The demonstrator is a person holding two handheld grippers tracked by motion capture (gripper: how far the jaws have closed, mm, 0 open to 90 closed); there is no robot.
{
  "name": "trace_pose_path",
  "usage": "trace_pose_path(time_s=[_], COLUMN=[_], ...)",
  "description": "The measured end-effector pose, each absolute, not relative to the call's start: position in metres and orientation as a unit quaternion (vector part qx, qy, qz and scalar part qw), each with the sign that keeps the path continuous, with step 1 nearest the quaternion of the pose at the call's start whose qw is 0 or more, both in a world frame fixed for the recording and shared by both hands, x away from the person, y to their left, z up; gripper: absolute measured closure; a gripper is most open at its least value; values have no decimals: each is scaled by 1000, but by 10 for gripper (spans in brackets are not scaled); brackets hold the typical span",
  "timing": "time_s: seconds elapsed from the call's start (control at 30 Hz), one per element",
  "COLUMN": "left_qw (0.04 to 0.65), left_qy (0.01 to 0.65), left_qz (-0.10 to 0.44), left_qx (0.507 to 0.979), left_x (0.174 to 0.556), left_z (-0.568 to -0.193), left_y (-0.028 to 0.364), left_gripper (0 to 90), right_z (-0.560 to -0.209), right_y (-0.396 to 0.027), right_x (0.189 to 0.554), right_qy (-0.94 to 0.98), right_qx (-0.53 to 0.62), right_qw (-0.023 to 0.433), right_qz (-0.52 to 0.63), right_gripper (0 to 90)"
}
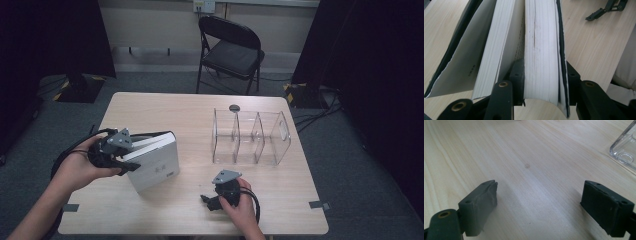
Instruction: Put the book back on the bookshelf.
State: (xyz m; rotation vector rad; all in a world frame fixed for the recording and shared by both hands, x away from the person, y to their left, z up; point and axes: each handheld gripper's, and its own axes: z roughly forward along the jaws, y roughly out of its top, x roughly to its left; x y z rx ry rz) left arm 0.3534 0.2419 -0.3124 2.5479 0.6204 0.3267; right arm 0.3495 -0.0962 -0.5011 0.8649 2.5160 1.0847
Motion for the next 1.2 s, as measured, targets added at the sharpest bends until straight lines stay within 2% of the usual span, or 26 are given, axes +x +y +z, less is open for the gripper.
trace_pose_path(time_s=[0.17,0.43,0.67,1.2], left_qw=[250,249,263,264], left_qy=[228,239,250,287], left_qz=[123,116,117,114], left_qx=[933,931,924,914], left_x=[353,352,348,341], left_z=[-314,-319,-320,-332], left_y=[245,251,258,269], left_gripper=[549,505,455,329], right_z=[-501,-500,-494,-469], right_y=[-96,-96,-97,-75], right_x=[350,351,356,371], right_qy=[868,872,880,899], right_qx=[298,297,295,232], right_qw=[129,125,105,86], right_qz=[375,368,358,363], right_gripper=[118,123,193,192])
